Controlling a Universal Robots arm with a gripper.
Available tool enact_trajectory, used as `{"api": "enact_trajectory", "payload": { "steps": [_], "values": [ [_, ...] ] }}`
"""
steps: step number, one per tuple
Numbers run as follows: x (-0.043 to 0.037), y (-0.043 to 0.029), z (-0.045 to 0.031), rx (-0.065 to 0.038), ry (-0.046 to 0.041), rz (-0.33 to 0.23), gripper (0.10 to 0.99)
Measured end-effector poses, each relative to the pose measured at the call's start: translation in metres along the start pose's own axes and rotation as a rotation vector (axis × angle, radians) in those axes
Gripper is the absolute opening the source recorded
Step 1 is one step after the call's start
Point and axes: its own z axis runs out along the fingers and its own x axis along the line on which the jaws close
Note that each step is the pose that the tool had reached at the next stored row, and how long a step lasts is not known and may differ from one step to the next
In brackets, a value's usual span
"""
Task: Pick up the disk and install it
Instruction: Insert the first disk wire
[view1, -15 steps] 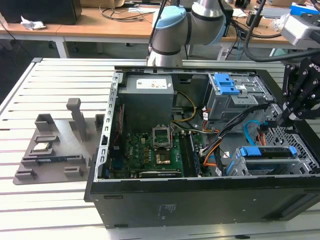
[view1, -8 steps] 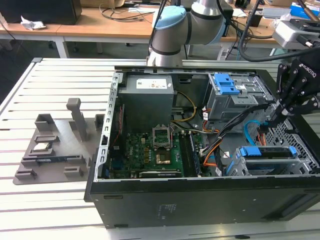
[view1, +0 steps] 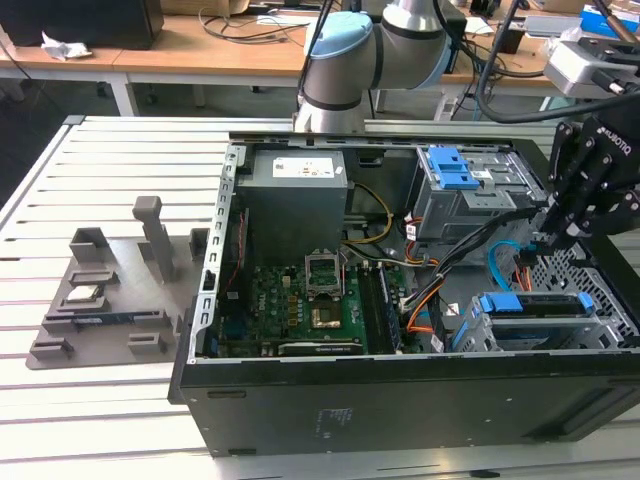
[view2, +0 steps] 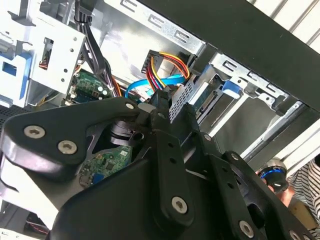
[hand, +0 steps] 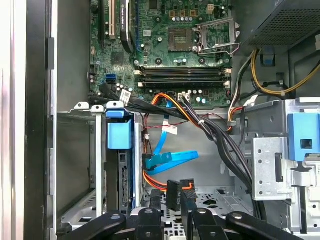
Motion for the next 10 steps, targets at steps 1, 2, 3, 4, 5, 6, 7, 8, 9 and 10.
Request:
{"api": "enact_trajectory", "payload": {
  "steps": [1, 2, 3, 4, 5, 6, 7, 8, 9, 10],
  "values": [
    [-0.0011, -0.0001, 0.0025, 0.0, 0.0001, 0.0, 0.302],
    [-0.0028, -0.0002, 0.0049, 0.0, 0.0004, 0.0, 0.302],
    [-0.0044, -0.0003, 0.0081, 0.0, 0.0001, 0.0, 0.302],
    [-0.0047, -0.0004, 0.0099, 0.0, 0.0001, 0.0, 0.302],
    [-0.0048, -0.0005, 0.0118, 0.0, 0.0001, 0.0, 0.302],
    [-0.0052, -0.0007, 0.015, 0.0, 0.0001, 0.0, 0.302],
    [-0.0056, -0.001, 0.0186, 0.0, 0.0001, 0.0, 0.302],
    [-0.0056, -0.0011, 0.0204, 0.0, 0.0004, 0.0, 0.302],
    [-0.0057, -0.0011, 0.0209, 0.0, 0.0011, 0.0, 0.302],
    [-0.0056, -0.0011, 0.021, 0.0, 0.0029, 0.0, 0.302]
  ]
}}
